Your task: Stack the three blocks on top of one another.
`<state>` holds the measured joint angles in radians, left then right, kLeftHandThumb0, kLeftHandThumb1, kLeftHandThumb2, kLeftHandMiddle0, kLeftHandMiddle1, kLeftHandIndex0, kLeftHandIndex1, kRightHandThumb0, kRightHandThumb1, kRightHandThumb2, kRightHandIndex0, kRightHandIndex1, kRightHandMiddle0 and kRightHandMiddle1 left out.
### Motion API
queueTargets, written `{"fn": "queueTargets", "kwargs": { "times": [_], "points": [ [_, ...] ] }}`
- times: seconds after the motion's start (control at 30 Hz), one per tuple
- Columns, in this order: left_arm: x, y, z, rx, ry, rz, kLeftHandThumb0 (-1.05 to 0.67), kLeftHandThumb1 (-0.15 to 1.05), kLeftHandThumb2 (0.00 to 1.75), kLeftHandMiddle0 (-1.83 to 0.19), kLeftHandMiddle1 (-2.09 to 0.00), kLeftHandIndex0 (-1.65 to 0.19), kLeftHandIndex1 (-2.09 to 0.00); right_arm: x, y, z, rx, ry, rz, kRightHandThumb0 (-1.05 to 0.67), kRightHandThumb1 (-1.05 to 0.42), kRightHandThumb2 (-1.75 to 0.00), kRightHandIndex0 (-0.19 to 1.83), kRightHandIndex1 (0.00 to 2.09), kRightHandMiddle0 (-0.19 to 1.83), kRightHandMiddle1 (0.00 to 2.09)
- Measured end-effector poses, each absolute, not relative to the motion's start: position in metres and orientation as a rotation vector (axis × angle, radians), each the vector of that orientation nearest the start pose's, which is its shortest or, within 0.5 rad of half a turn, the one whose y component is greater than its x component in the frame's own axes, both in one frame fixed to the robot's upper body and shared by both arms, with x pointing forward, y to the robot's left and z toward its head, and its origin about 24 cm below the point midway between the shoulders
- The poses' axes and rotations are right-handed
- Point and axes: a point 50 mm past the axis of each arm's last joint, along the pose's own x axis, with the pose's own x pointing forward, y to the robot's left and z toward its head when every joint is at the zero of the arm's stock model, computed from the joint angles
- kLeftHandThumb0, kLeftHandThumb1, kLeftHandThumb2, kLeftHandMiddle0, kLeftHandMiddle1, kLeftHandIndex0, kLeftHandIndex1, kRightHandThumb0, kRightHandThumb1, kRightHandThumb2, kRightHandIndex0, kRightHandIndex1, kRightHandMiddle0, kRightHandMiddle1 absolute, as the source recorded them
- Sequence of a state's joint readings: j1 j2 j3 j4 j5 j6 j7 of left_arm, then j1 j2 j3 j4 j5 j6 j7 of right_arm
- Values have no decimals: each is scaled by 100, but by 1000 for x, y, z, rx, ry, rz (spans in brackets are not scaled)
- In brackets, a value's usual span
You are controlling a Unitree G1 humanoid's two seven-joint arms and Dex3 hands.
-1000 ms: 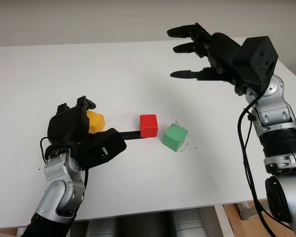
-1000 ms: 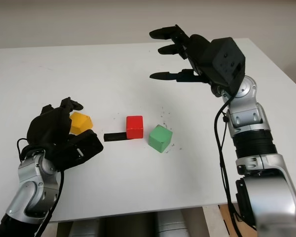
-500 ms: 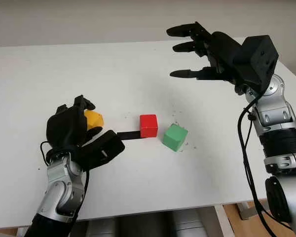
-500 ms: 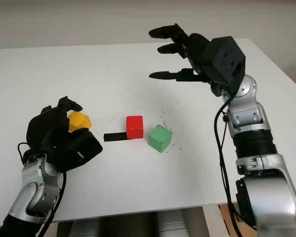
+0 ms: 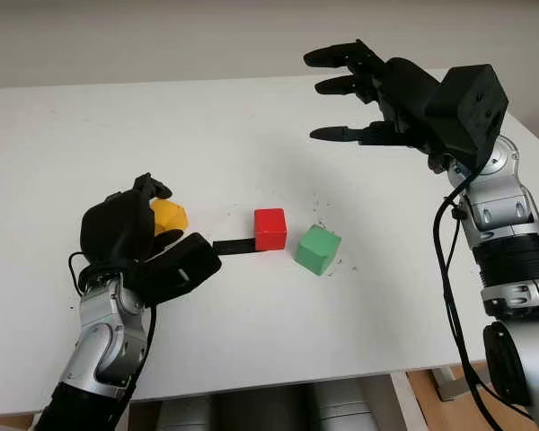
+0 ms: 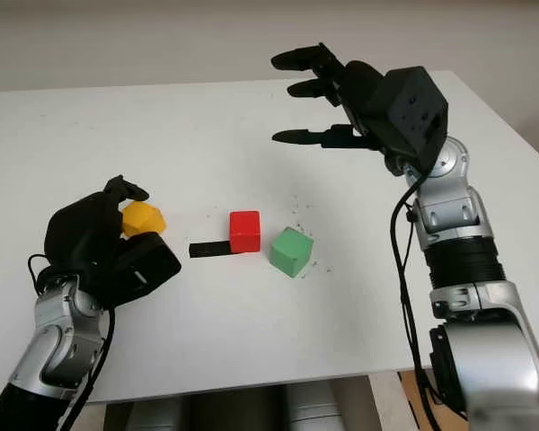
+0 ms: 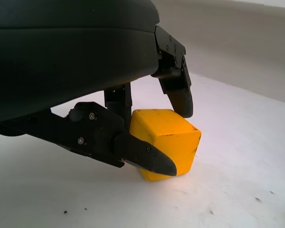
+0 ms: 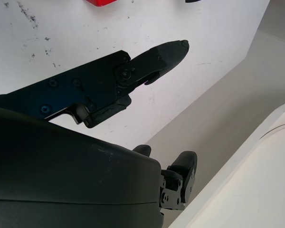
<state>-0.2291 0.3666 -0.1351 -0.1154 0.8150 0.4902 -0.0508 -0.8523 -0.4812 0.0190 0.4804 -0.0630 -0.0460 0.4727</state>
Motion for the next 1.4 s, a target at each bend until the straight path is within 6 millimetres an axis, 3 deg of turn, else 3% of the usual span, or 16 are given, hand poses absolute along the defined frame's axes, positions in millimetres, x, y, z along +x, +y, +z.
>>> {"fn": "queueTargets", "kwargs": {
  "times": [0.2, 0.3, 0.43, 0.97, 1.4],
  "points": [
    [288, 202, 116, 842, 114, 82, -12, 96, 5, -47, -142, -42, -107, 376, -187, 221, -603, -298, 396, -57, -92, -6, -1, 79, -5, 82],
    [286, 198, 122, 760, 86, 42, -13, 95, 5, -44, -149, -38, -123, 376, -187, 220, -601, -296, 396, -56, -92, -6, -2, 77, -5, 81],
    [282, 197, 140, 702, -2, 24, -13, 96, 6, -45, -148, -35, -127, 376, -187, 220, -599, -290, 395, -57, -92, -5, 0, 77, -4, 81],
    [265, 178, 180, 788, -206, -52, -5, 99, 5, -47, -153, -30, -130, 376, -187, 220, -588, -292, 397, -56, -91, -5, 0, 76, -4, 81],
    [289, 156, 193, 994, -343, -220, -8, 93, 5, -57, -153, -38, -136, 376, -183, 211, -542, -281, 413, -56, -92, -6, -8, 77, -14, 90]
  ]
}}
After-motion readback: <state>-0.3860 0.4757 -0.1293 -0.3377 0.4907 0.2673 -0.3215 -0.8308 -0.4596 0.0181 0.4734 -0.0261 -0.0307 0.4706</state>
